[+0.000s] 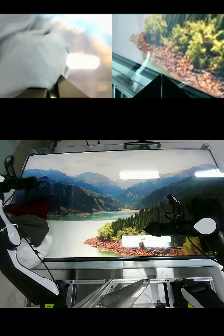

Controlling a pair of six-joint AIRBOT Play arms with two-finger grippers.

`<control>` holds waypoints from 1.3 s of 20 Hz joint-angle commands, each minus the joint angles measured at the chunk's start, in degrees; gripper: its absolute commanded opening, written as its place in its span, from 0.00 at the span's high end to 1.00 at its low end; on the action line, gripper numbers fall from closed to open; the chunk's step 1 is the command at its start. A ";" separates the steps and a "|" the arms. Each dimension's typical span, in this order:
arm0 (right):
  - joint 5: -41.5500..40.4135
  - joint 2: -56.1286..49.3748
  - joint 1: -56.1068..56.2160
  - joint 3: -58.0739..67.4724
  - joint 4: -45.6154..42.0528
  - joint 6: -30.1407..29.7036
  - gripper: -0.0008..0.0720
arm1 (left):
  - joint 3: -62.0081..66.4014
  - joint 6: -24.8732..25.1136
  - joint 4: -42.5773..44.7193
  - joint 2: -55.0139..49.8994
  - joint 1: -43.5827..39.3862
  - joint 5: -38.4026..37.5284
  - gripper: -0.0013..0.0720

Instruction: Fold the shirts.

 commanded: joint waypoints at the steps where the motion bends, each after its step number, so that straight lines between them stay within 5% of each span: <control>1: 0.02 -0.02 0.04 0.00 0.02 0.00 0.96 | -1.64 -1.99 -8.85 10.05 -3.10 -5.51 0.96; 4: 0.02 -0.02 0.04 0.00 0.02 0.00 0.96 | -10.54 -2.32 -18.25 19.89 -9.31 -13.40 0.96; 7: 0.02 -0.02 0.04 0.00 0.00 0.00 0.96 | -21.16 -3.58 -18.18 27.98 -19.28 -16.04 0.96; 15: -0.11 -0.02 0.04 0.00 1.31 0.00 0.96 | -45.42 -7.50 -11.41 39.32 -39.17 -6.29 0.93; 16: -0.11 -0.02 0.04 0.00 1.31 0.00 0.96 | -46.62 -7.52 -11.37 39.63 -39.80 -5.77 0.54; 18: -0.13 -0.02 0.04 0.00 1.29 0.00 0.96 | -47.15 -8.85 -11.28 39.60 -39.56 -6.86 0.00; 24: 0.72 -0.02 -0.20 0.00 0.79 -2.19 0.95 | -45.77 -16.44 -11.32 41.16 -29.29 -22.08 0.00; 25: 2.54 -0.02 -0.20 0.00 0.76 -4.35 0.80 | -49.92 -16.48 -11.17 43.56 -27.80 -22.53 0.00; 26: 4.11 -0.02 -0.20 -0.04 0.52 -5.49 0.49 | -54.90 -16.15 -10.88 46.51 -26.77 -21.38 0.00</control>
